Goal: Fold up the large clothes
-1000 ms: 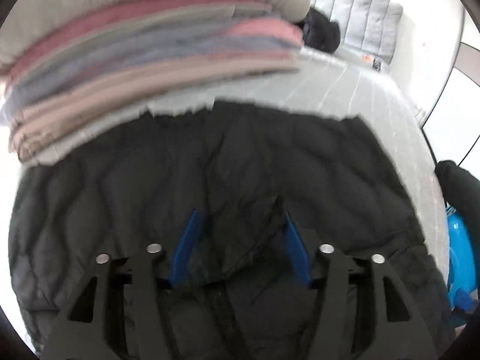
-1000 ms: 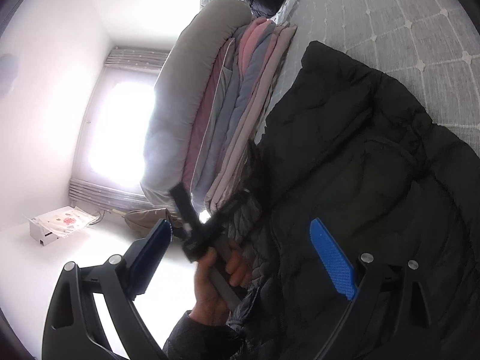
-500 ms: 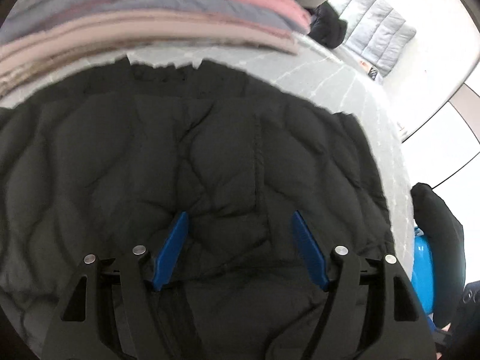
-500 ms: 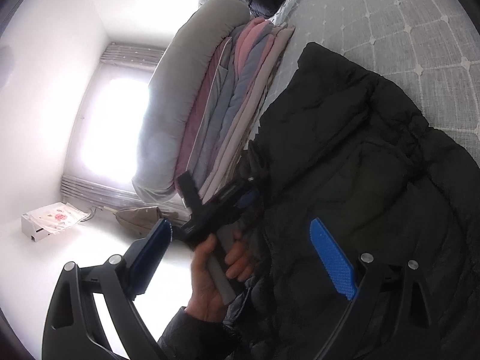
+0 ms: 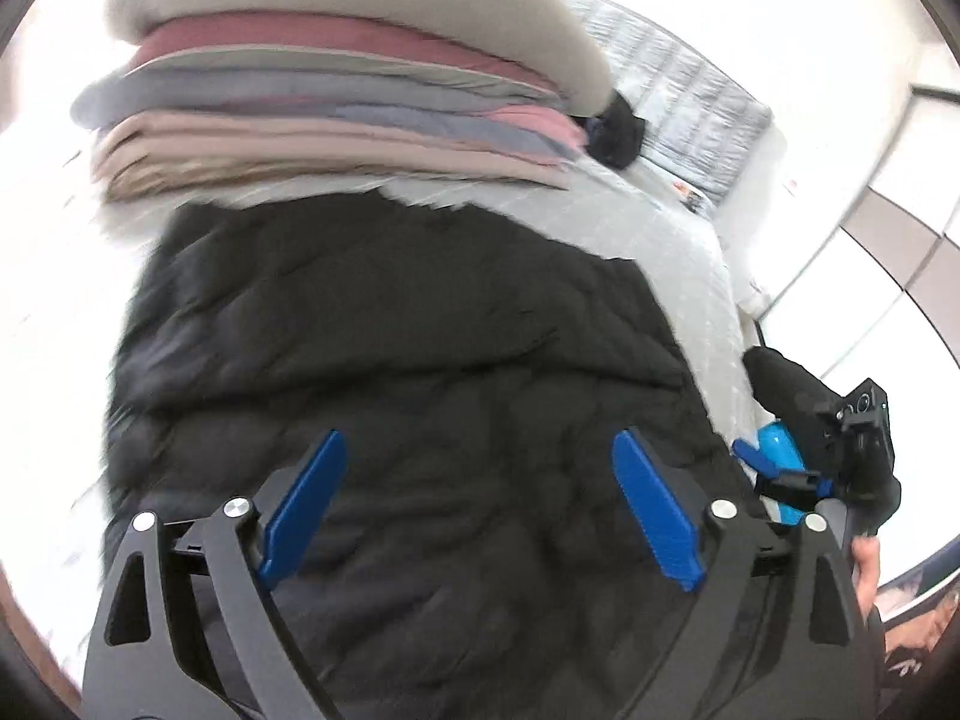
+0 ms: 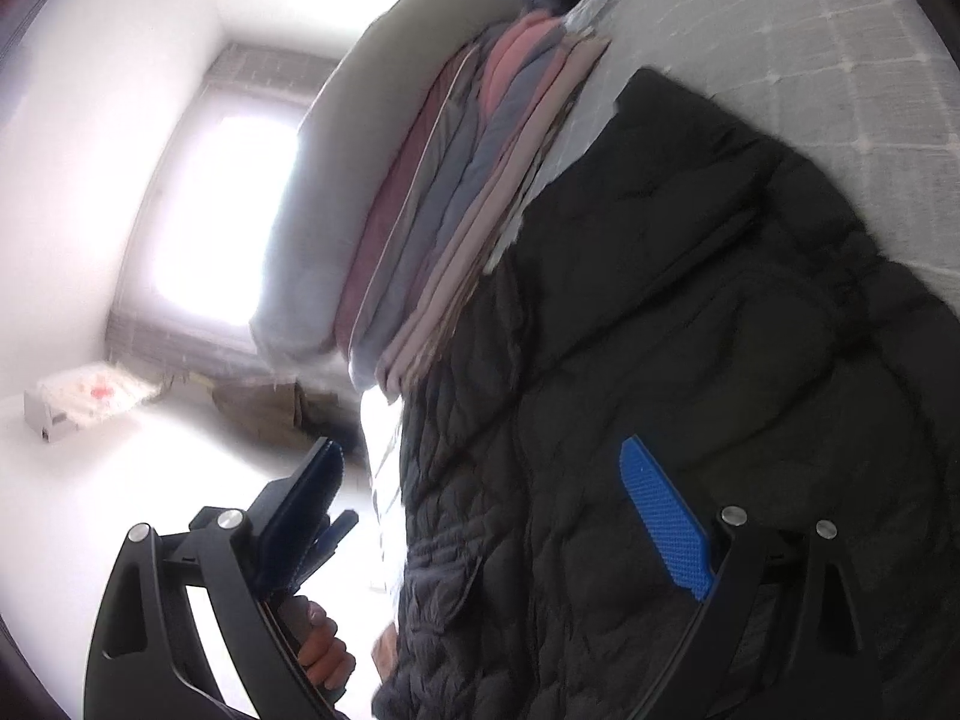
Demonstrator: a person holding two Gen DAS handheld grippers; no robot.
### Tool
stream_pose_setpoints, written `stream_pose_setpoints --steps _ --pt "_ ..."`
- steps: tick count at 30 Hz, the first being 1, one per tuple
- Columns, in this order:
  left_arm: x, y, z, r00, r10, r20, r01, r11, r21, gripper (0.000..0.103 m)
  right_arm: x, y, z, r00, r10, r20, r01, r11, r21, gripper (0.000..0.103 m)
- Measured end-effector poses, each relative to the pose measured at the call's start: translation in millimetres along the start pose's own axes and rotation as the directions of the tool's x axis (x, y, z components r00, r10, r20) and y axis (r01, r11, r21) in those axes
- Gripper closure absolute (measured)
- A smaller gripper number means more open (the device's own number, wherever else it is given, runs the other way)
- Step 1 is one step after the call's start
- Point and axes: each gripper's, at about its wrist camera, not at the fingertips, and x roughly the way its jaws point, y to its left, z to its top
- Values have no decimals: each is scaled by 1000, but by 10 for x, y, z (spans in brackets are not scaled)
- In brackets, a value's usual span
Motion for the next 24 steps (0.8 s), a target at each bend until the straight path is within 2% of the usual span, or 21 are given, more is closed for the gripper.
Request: stream_pose_setpoints --steps 2,4,5,7,9,10,11,12,13,15,16,17,20,22,23,24 --pt "-126 228 -65 1000 -10 8 10 997 -78 16 33 58 55 998 59 -22 -60 998 -33 12" --pt "-223 424 -149 997 -65 39 70 985 -157 16 47 46 147 994 108 -35 -110 993 -51 11" --pt "-237 476 -190 996 -78 48 85 981 -175 16 79 27 185 993 106 -47 -108 993 -53 11" --pt "-234 566 -329 990 -129 64 140 968 -210 16 145 -120 248 992 93 -90 -95 995 -15 11" --pt "-150 590 -425 987 -152 55 160 963 -218 16 249 -378 230 981 152 -118 -142 986 88 11" --pt "-66 600 -454 990 -140 27 142 967 -210 16 308 -445 220 981 141 -133 -127 986 108 11" --pt "34 614 -466 993 -121 2 119 971 -206 16 412 -522 220 983 81 -162 -64 992 107 11" --pt "133 636 -481 994 -105 -24 98 974 -206 16 537 -582 228 980 -23 -200 38 997 70 11" --pt "286 674 -508 994 -75 -74 59 979 -196 16 672 -647 226 963 -122 -242 132 991 28 11" --pt "528 781 -564 988 15 -156 -45 981 -191 16 734 -657 214 956 -147 -252 158 987 24 11" --pt "591 861 -593 984 15 -178 -55 973 -223 16 704 -585 215 960 -140 -243 146 989 10 11" --pt "584 890 -596 986 -3 -169 -38 970 -239 16 673 -534 212 964 -119 -237 122 993 0 11" --pt "415 832 -542 996 -13 -93 -7 978 -208 16 476 -376 223 979 -34 -203 32 999 -16 11" --pt "389 814 -542 996 5 -87 -22 979 -201 16 272 -332 286 988 28 -151 -28 1000 3 11" --pt "381 828 -555 996 -13 -84 -7 974 -225 16 141 -318 347 991 65 -116 -64 998 13 11" --pt "363 832 -564 996 -29 -81 8 969 -248 16 35 -326 425 993 66 -96 -65 998 20 11"
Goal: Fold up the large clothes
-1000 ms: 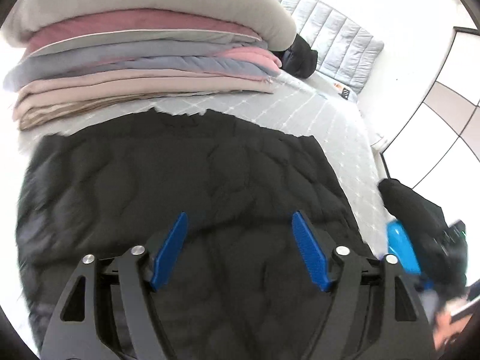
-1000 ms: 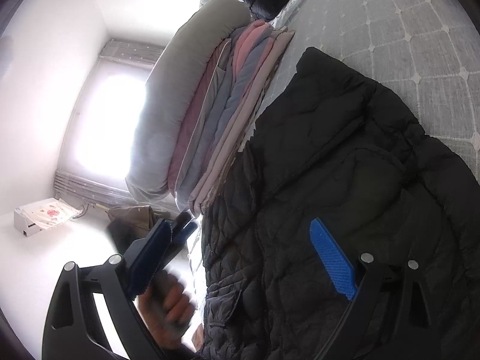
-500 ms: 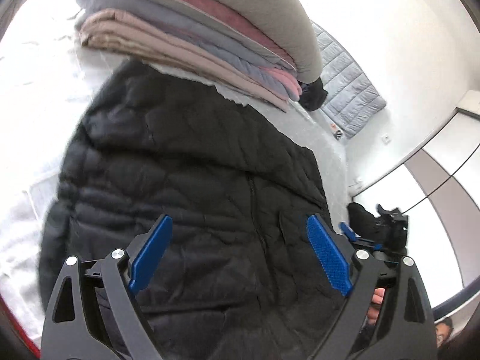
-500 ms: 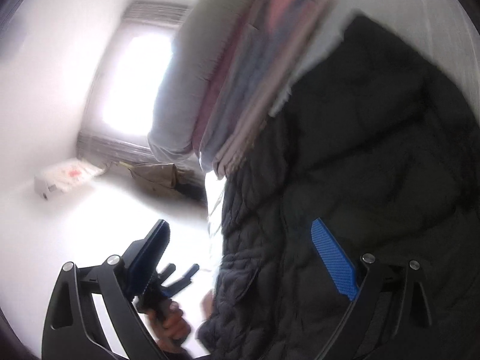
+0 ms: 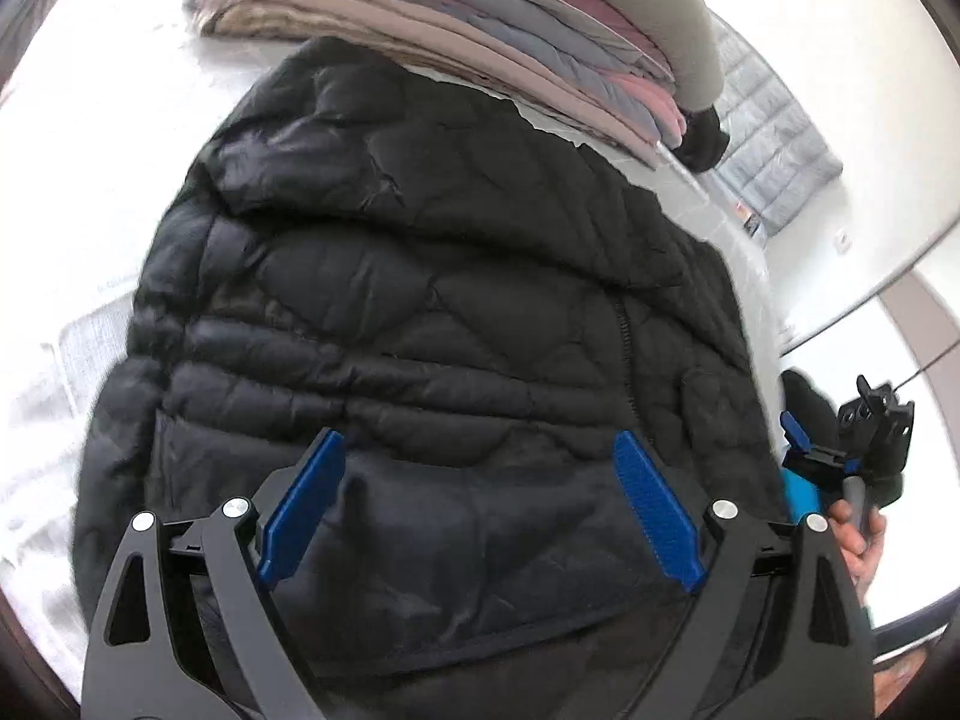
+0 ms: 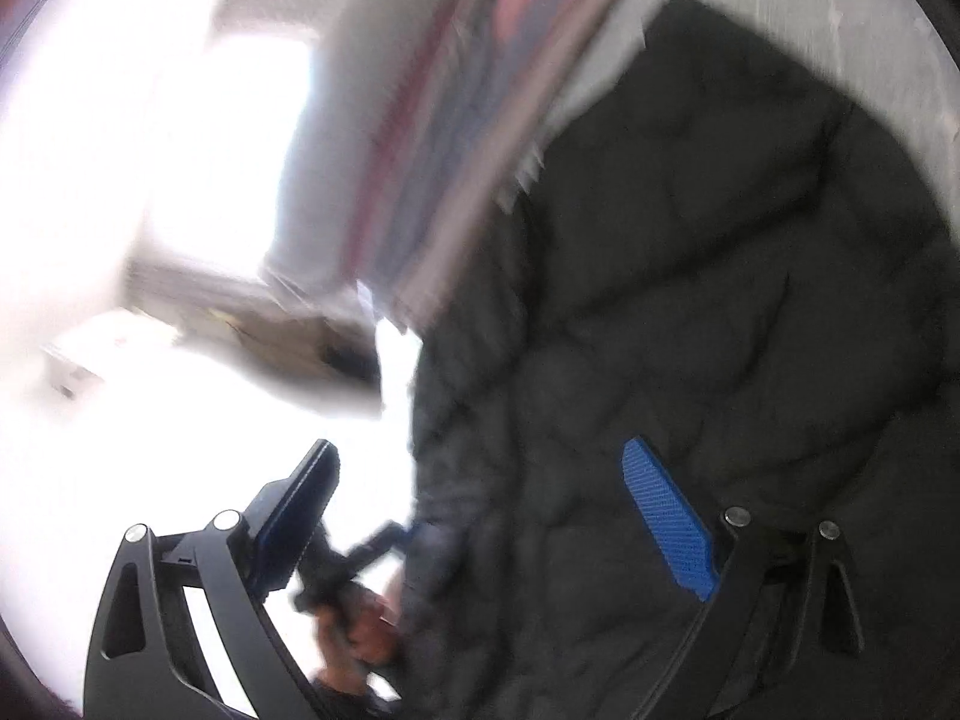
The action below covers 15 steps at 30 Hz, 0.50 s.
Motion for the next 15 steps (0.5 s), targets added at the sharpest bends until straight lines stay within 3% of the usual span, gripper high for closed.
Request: stream_pose_setpoints --steps 5,10,15 --pt "-331 -140 -82 994 -69 80 71 997 -31 16 -279 -183 374 992 -127 -11 127 992 11 11" --pt "-607 -163 -219 972 -171 163 185 980 -75 15 -153 -423 689 965 -243 -102 239 969 -57 11" --pt "-484 -269 -137 976 -169 140 178 983 -54 15 115 -521 850 942 -261 -210 229 959 -166 11"
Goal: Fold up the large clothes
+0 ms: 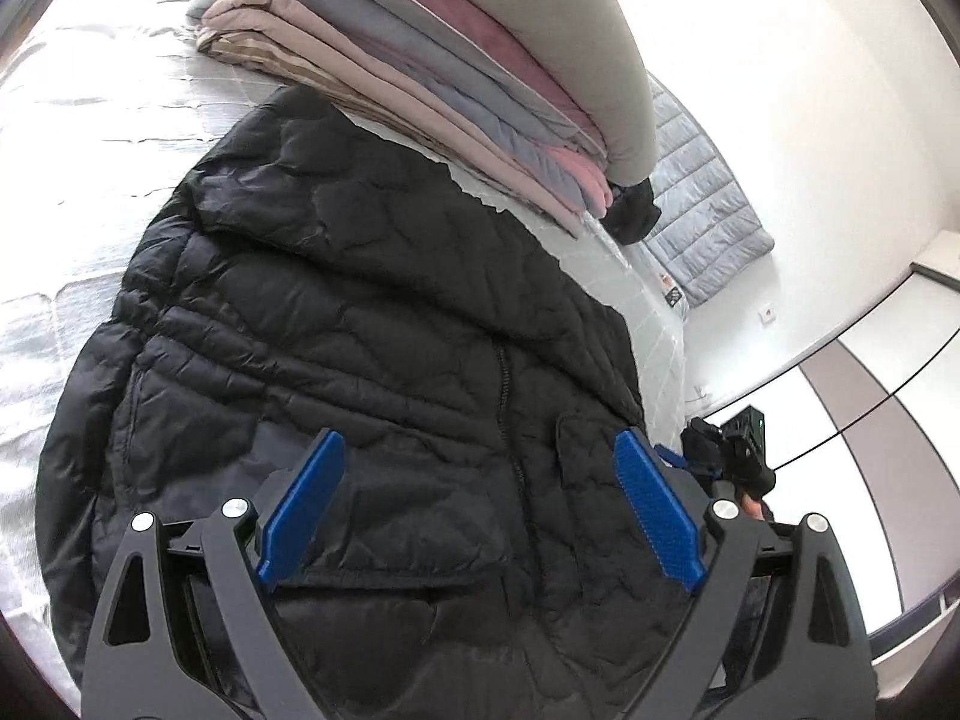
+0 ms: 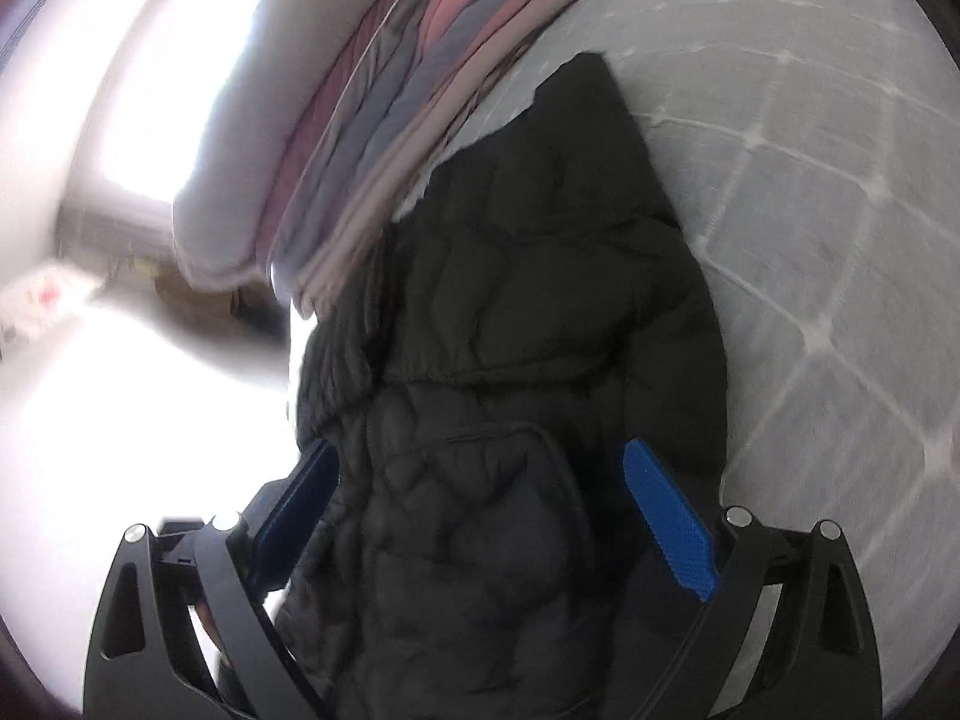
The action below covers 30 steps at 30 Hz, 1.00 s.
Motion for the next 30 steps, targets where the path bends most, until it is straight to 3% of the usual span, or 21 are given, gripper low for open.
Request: stream_pose_setpoints --steps 8,10,12,14,18,22,26,30 --pt "188 -48 27 999 -21 -43 20 1000 -4 15 526 68 39 980 34 -196 -75 976 -204 14" --pt "230 -56 22 999 -13 -48 13 1000 -3 15 543 111 -32 976 17 -216 -72 966 -248 26" --pt "275 -50 20 998 -11 -54 10 1000 -9 15 574 89 -70 975 -44 -218 -20 959 -283 65" --pt "319 -45 17 998 -9 -60 8 1000 -16 15 524 50 -137 973 -77 -216 8 953 -303 87" --pt "403 -71 6 997 9 -70 -10 1000 -7 15 394 110 -288 977 -117 -178 44 929 -368 95" --pt "452 -69 0 997 30 -78 -29 1000 6 15 261 365 -511 979 -148 -139 62 869 -492 95" --pt "458 -42 1 996 40 -75 -41 999 0 15 54 516 -774 979 -120 -167 9 836 -548 95" --pt "453 -18 6 996 46 -74 -47 999 -1 15 -97 465 -1004 964 -151 -217 11 842 -540 95"
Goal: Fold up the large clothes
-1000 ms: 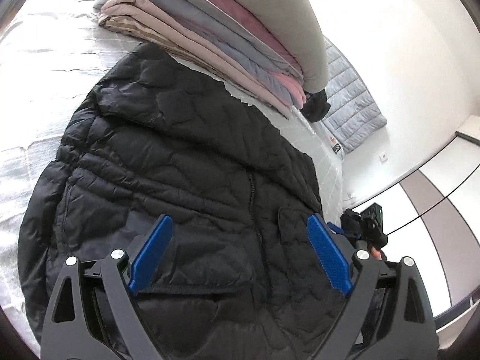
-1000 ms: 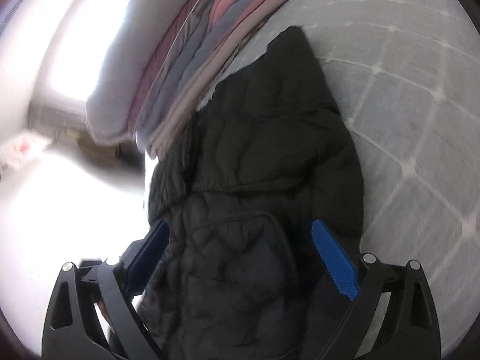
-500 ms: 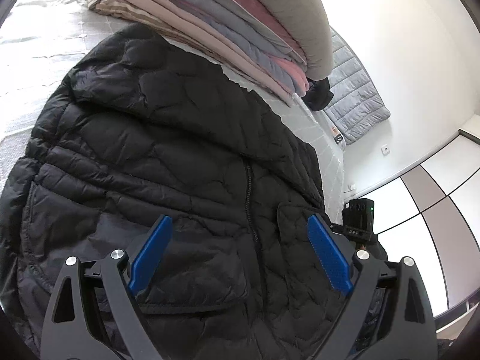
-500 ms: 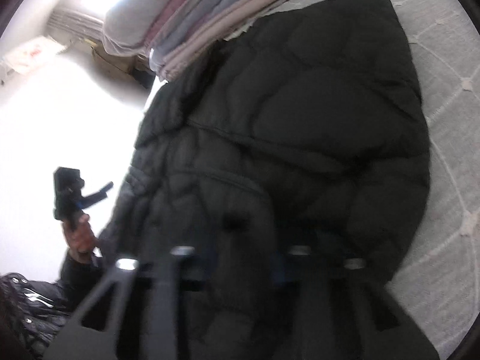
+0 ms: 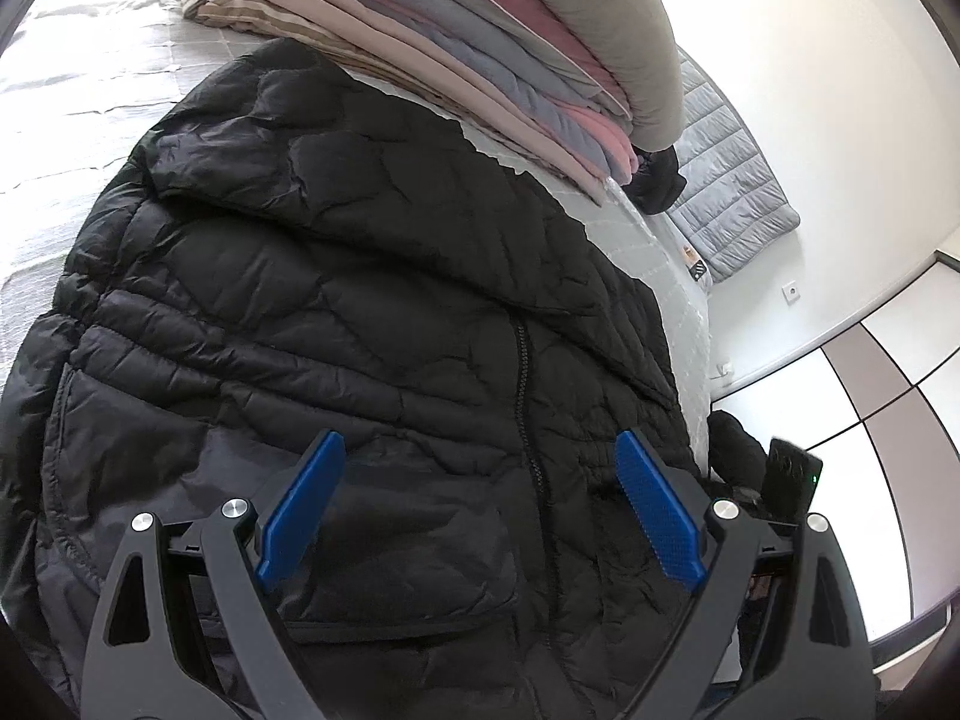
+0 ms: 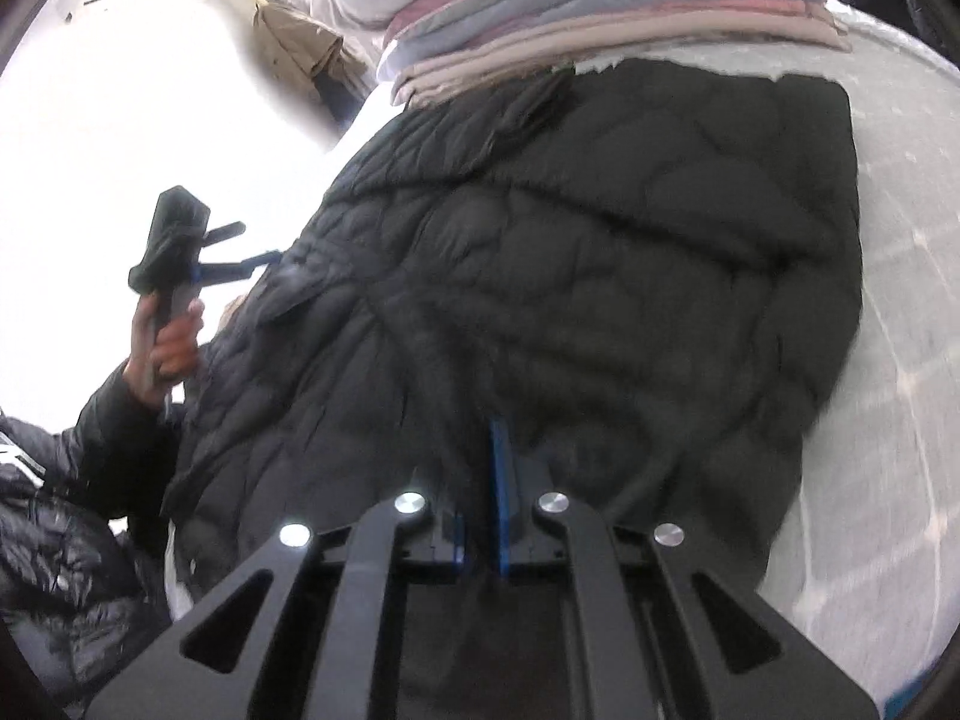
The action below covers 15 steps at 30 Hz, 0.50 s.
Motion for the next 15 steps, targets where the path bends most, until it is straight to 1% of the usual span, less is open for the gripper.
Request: stream_pose_setpoints --steps 1,2,4,5,6,7,8,9,10,11,12,13,14,15 --pt "0 3 1 1000 2 0 -2 1000 1 15 -34 -13 -73 1000 6 -9 -6 1000 15 95" --pt "1 8 2 1000 4 0 -4 1000 0 15 -43 -17 -106 1000 21 -16 -20 999 31 91" --pt "3 22 12 1000 3 -1 -3 1000 -3 15 -108 -34 -219 999 34 -18 -33 998 54 90" --pt "2 24 15 1000 3 0 -3 1000 -5 15 -153 -28 -272 998 53 -19 -52 997 65 82" --pt "-3 25 18 1000 2 2 -2 1000 -7 15 -182 -23 -289 998 56 -16 -55 996 65 68" --pt "-12 29 20 1000 0 5 0 1000 -8 15 -243 11 -331 997 70 -11 -69 995 68 59" --pt "-14 27 25 1000 -3 6 3 1000 -10 15 -287 49 -354 996 91 -18 -90 994 68 42" --pt "-24 32 28 1000 -6 8 6 1000 -11 15 -312 87 -355 995 92 -24 -91 994 59 34" --pt "-33 33 31 1000 -9 10 9 1000 -12 15 -369 128 -378 996 86 -21 -85 995 53 34" --pt "-45 34 34 1000 -12 12 13 1000 -14 15 -413 144 -380 995 98 -9 -98 993 62 34" --pt "-57 36 37 1000 -17 13 18 1000 -15 15 -486 163 -356 992 123 27 -125 989 76 34" --pt "-69 33 38 1000 -24 15 24 1000 -16 15 -601 179 -316 985 149 92 -157 984 85 34" --pt "-82 30 35 999 -27 17 28 1000 -14 15 -644 199 -279 978 164 131 -177 980 90 34" --pt "-94 22 36 999 -29 19 29 1000 -11 15 -685 211 -215 966 184 181 -204 974 98 31"
